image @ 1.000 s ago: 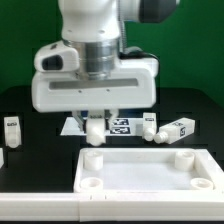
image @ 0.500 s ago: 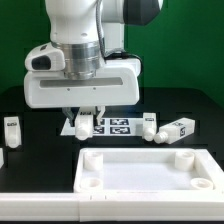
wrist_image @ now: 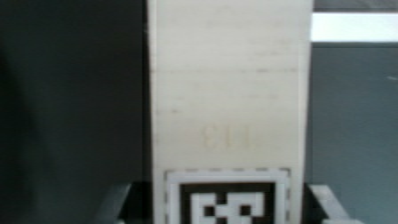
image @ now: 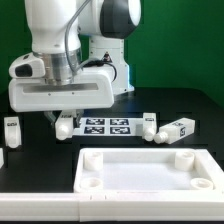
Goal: Assemble desk
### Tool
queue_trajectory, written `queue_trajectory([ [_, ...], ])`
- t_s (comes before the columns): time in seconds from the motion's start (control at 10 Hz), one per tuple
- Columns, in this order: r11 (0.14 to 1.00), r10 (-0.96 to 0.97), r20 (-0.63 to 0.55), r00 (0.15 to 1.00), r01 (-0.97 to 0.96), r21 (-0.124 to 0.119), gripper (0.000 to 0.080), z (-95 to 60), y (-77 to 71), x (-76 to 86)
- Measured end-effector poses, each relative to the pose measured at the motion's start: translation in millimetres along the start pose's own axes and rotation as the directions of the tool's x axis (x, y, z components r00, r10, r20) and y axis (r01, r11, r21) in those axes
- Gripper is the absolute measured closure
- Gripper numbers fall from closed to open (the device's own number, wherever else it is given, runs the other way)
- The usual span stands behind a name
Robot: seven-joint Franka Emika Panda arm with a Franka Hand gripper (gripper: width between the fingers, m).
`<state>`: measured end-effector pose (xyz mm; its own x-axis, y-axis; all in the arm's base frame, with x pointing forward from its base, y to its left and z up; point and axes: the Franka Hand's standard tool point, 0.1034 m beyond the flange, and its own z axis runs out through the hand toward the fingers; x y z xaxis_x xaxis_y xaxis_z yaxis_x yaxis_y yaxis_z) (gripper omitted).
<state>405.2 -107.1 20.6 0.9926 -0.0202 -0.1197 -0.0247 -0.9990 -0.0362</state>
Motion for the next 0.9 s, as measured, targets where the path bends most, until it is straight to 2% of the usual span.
queue_trajectory([
  [0.2, 1.0, 0.009, 0.001, 1.0, -0.009, -0.01, 0.0519, 12.4, 1.2, -4.1],
  [0.5, 1.0, 0.007, 0.004, 1.0, -0.007, -0.01, 0.0518, 13.5, 0.5, -4.5],
  [0.6, 1.0, -0.001, 0.012, 1.0, 0.001, -0.004, 0.0349, 10.4, -2.2, -4.1],
  [0.7, 1.0, -0.026, 0.015, 1.0, 0.026, 0.011, 0.0199, -6.7, -10.4, -0.1],
  [0.8, 1.0, -0.011, 0.008, 1.0, 0.01, 0.024, 0.0165, -26.4, -18.9, 7.3],
  [0.9, 0.998, 0.046, 0.015, 0.999, -0.047, 0.031, 0.0165, -37.6, -35.9, 10.2],
])
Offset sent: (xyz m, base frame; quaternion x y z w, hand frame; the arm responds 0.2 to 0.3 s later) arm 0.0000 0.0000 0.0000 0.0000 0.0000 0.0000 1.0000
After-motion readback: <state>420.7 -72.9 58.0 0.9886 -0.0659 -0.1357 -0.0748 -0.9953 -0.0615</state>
